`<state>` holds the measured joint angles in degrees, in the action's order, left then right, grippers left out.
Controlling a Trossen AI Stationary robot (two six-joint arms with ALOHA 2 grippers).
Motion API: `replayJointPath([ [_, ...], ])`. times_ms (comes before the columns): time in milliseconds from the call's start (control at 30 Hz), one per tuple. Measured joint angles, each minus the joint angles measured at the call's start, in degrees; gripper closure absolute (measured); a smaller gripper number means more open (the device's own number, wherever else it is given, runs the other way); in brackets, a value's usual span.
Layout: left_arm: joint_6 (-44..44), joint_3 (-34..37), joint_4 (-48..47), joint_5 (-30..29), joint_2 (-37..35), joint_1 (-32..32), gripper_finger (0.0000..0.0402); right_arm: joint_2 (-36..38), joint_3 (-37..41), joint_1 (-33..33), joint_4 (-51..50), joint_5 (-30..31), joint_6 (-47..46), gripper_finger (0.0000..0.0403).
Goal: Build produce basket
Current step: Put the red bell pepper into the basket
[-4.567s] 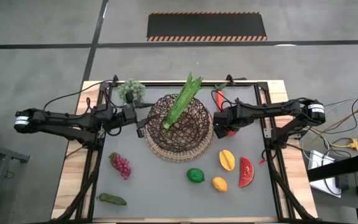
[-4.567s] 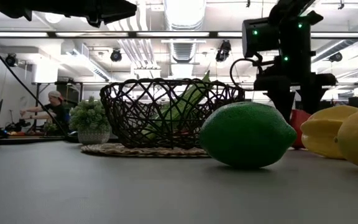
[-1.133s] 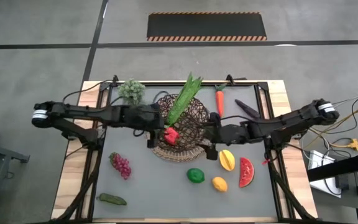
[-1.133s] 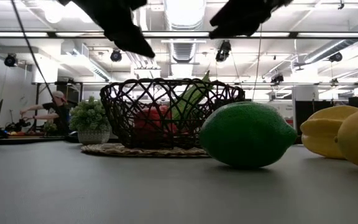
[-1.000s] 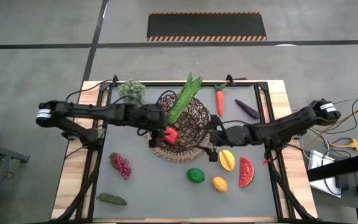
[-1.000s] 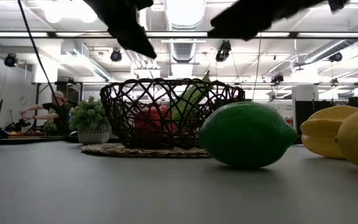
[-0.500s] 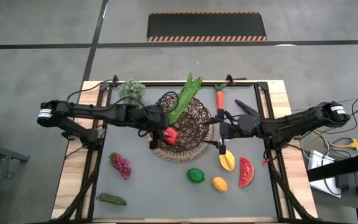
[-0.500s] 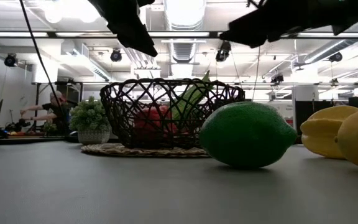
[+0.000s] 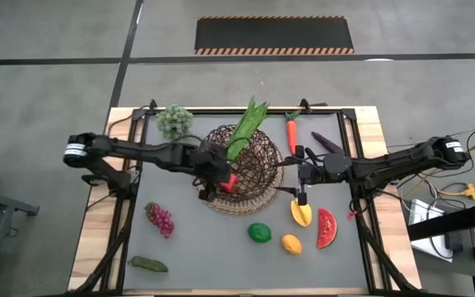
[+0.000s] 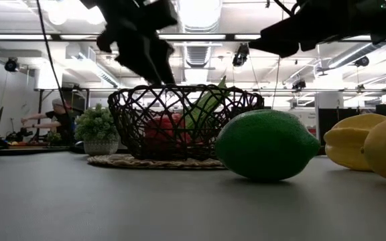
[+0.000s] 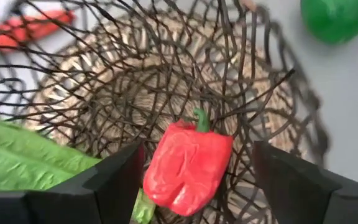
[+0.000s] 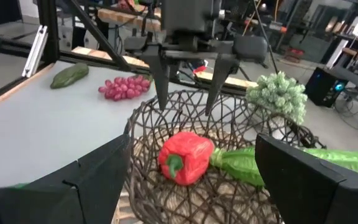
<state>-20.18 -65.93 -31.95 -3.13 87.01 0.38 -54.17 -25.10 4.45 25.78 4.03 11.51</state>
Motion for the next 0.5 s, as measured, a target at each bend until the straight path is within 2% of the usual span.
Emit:
replayJointPath([
  [233,-3.0,-1.1,-0.6,-0.4,5.6,1.1,0.0123,-0.4,0.1,0.0,0.1,0.0,-1.6,0.0076],
  [500,-2.8,-1.1,0.0,0.4,7.2,3.0,0.0123,-0.3,0.1,0.0,0.2,0.0,-2.1,0.0076],
])
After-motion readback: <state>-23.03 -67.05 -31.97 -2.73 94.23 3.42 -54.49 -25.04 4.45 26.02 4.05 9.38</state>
